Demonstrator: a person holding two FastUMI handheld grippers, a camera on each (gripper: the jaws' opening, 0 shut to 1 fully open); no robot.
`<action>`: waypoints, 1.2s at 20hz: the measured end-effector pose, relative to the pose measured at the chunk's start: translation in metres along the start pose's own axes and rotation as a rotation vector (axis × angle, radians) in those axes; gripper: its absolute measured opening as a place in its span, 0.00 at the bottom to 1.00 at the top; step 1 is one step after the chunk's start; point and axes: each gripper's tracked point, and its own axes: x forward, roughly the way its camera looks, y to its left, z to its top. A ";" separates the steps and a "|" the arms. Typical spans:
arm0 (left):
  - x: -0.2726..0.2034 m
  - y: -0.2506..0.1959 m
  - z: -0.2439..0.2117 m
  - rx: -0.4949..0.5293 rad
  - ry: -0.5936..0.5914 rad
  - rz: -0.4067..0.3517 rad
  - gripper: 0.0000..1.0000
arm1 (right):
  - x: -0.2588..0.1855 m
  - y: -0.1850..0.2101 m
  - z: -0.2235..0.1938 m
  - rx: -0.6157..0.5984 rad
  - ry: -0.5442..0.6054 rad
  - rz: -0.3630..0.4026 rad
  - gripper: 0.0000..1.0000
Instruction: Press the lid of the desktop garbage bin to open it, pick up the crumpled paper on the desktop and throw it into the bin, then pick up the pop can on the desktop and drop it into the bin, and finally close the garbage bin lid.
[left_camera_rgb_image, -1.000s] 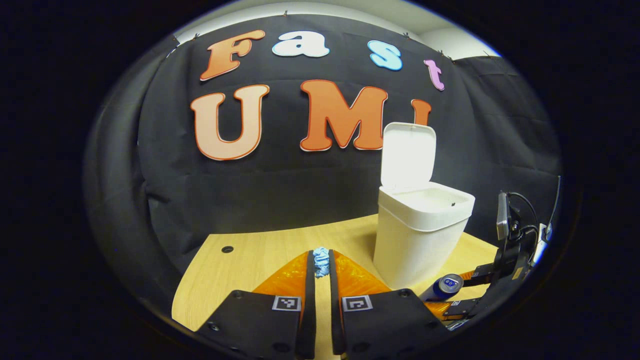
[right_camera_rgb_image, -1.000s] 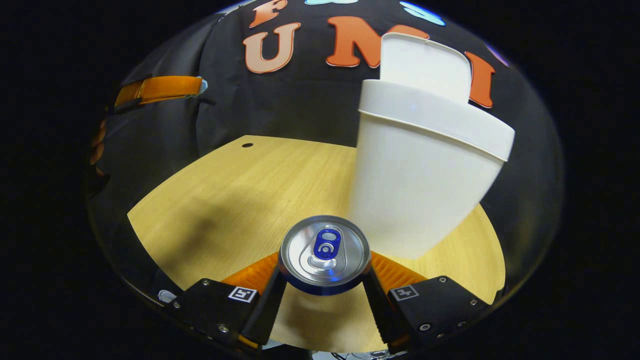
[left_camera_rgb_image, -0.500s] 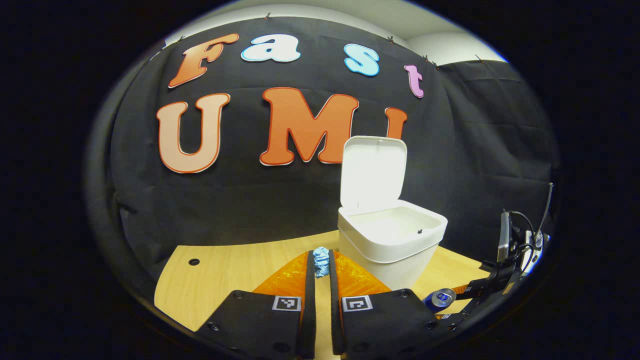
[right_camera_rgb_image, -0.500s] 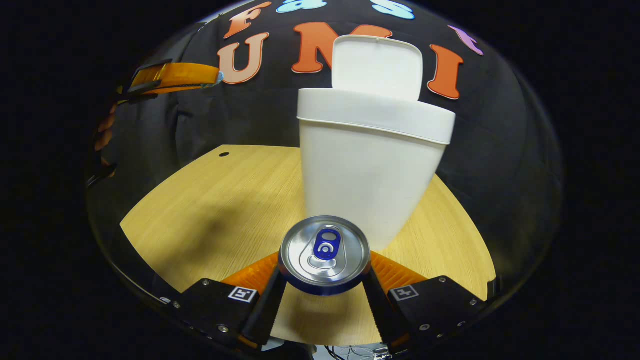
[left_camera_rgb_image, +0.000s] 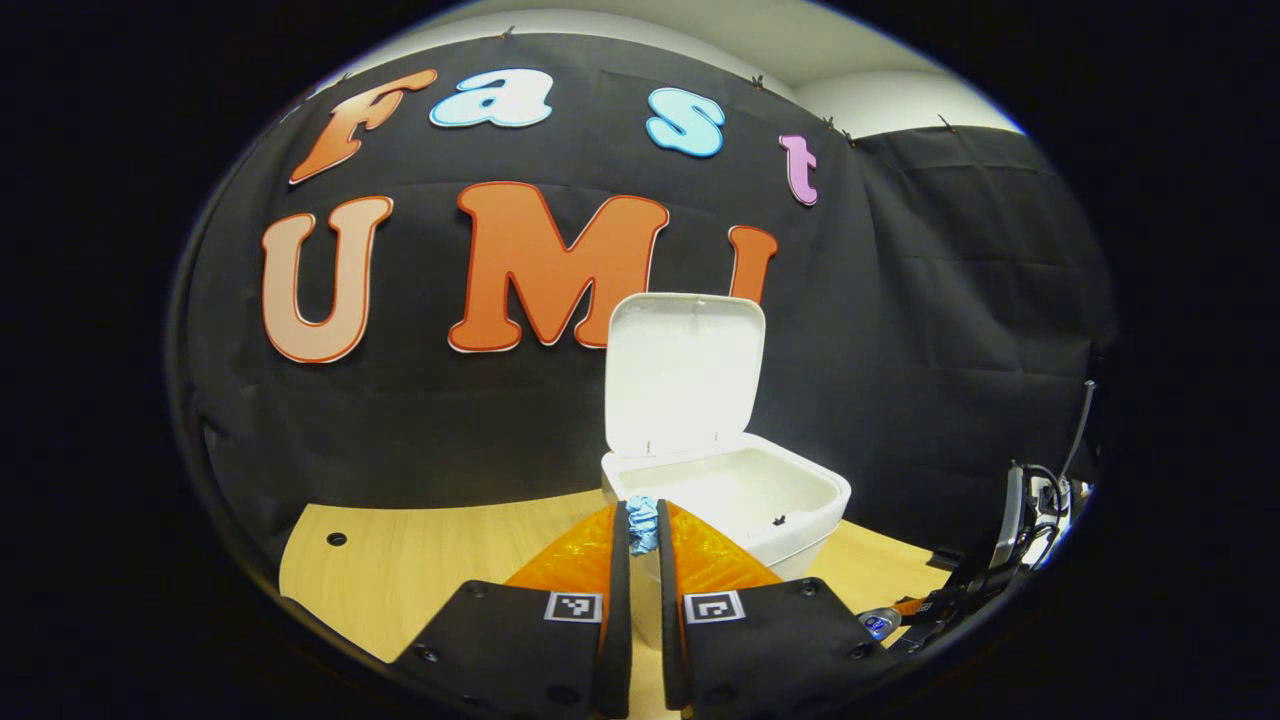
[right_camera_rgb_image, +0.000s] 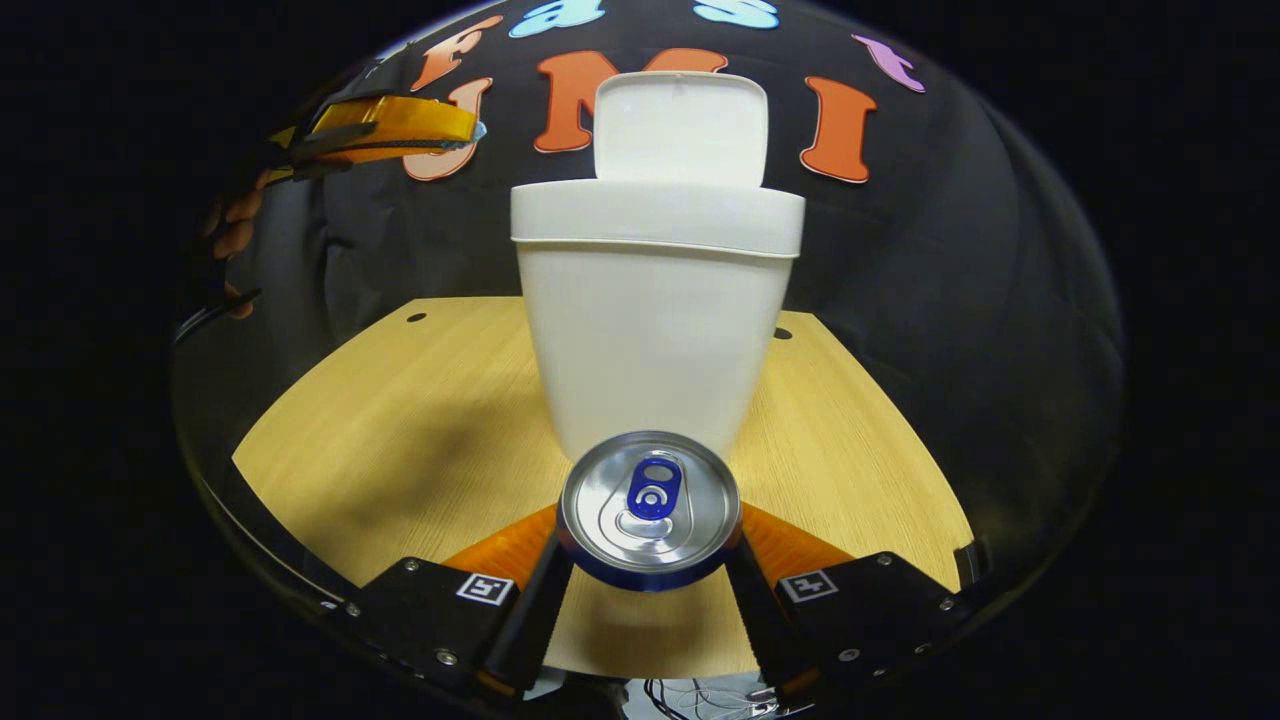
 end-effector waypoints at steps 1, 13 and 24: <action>0.004 -0.006 0.003 0.001 -0.004 -0.007 0.16 | -0.001 -0.001 0.000 0.005 -0.003 -0.002 0.82; 0.045 -0.038 -0.021 -0.023 0.054 -0.022 0.16 | 0.002 -0.009 0.008 0.025 -0.021 -0.010 0.81; 0.046 -0.033 -0.034 -0.015 0.071 0.019 0.24 | 0.000 -0.030 0.041 -0.003 -0.074 -0.013 0.81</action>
